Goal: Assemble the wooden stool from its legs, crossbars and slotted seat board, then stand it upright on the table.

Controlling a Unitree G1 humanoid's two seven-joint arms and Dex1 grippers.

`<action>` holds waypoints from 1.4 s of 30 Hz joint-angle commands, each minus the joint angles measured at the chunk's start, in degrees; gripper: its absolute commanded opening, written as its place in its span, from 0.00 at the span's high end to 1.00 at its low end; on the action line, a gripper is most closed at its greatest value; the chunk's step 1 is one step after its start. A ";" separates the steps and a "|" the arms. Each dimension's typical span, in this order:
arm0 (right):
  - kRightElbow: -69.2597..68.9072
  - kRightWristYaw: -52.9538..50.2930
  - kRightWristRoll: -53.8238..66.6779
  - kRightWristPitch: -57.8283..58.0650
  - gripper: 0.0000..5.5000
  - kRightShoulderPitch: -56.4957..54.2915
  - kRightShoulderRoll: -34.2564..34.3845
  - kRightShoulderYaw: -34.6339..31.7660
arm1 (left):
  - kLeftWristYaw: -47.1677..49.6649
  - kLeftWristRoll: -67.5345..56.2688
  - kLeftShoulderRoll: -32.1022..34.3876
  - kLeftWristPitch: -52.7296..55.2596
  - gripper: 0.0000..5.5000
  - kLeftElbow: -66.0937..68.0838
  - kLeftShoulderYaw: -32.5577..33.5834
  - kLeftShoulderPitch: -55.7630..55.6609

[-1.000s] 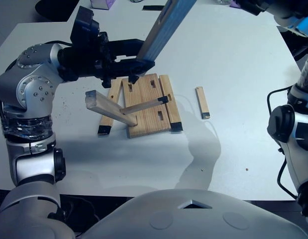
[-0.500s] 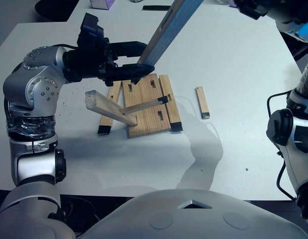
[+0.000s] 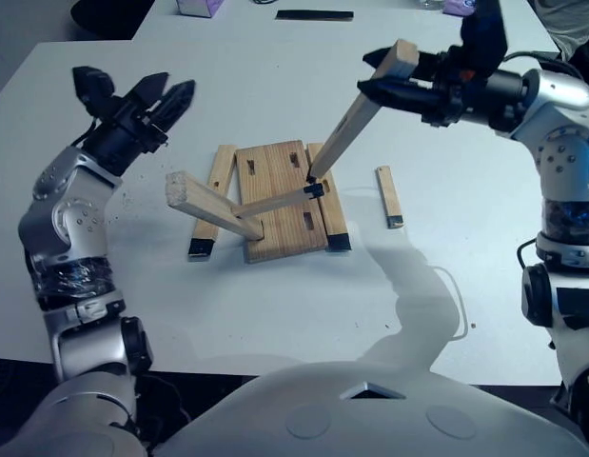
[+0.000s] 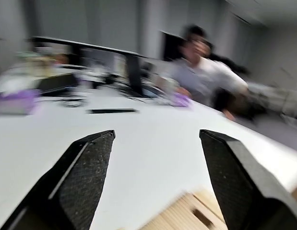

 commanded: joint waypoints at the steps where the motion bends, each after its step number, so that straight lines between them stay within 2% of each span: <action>1: -3.01 2.73 -1.29 -2.06 0.63 3.59 -0.72 1.95 | 8.11 -0.67 -4.46 -1.08 0.41 -0.60 3.06 0.89; 8: -5.64 3.91 -1.42 -2.28 0.63 6.22 -0.09 3.13 | 10.75 -1.35 -6.70 -1.41 0.41 -2.29 2.84 2.15; 27: -2.89 16.67 -6.23 -8.17 0.63 5.63 -5.33 10.31 | 12.47 -2.19 -9.33 -3.08 0.41 -4.71 2.45 5.27; 34: -3.60 17.77 -7.60 -11.00 0.63 5.54 -5.96 12.08 | 13.60 -2.50 -10.71 -3.69 0.41 -6.38 2.60 7.23; 42: -2.39 19.33 -7.32 -9.19 0.63 1.96 -6.68 13.66 | 14.73 -2.55 -12.39 -4.94 0.41 -8.21 2.28 9.35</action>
